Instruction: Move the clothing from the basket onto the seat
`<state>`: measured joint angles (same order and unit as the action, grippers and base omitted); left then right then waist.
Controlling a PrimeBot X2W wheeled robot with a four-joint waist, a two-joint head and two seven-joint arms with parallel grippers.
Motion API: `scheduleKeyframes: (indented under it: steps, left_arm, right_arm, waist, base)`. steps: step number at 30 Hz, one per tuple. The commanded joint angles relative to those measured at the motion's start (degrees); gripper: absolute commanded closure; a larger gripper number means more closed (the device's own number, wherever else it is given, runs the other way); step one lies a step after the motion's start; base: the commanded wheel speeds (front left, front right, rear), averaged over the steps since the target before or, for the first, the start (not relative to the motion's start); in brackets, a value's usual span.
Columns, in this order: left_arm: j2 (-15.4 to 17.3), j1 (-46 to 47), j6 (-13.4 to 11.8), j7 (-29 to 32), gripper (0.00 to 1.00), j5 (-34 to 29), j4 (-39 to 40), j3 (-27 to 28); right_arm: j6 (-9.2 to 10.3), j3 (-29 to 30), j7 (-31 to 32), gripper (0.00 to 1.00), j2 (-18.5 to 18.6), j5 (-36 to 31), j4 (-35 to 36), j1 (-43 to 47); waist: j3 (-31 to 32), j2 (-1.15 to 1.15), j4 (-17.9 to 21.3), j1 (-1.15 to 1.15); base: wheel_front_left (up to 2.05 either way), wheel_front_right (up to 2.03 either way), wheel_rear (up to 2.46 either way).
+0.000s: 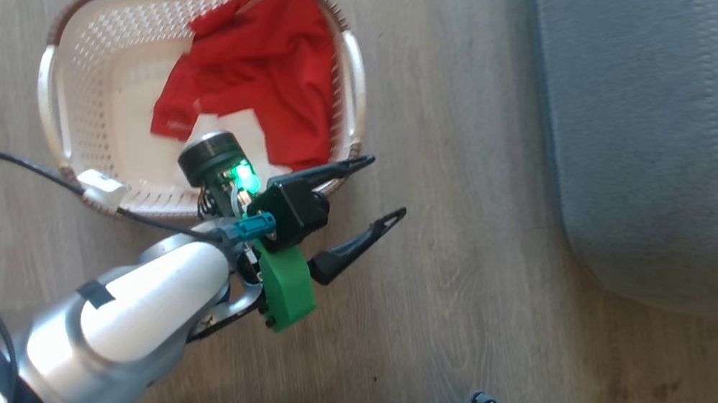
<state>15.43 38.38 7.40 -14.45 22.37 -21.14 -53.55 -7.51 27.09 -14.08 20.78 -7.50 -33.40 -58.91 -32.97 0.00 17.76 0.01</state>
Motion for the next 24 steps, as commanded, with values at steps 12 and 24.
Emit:
scheduleKeyframes:
  steps: [12, 24]
  left_arm:
    - [3.09, 3.65, 0.09, -0.55, 0.00, -1.08, 5.72, 0.14]
    - [3.86, 3.89, -0.21, -0.54, 0.00, -0.69, 6.55, 0.32]
  right_arm:
    - [0.02, 24.51, 8.19, 1.00, 3.42, -11.61, -3.61, -8.78]
    - [0.02, 32.68, 8.69, 0.00, -0.43, -17.07, -15.29, -6.54]
  waist:
    - [-9.04, 0.00, -6.14, -0.01]
    - [-9.28, 0.00, -6.30, -0.01]
  base:
    - [0.00, 0.00, 0.00]
    - [0.00, 0.00, 0.00]
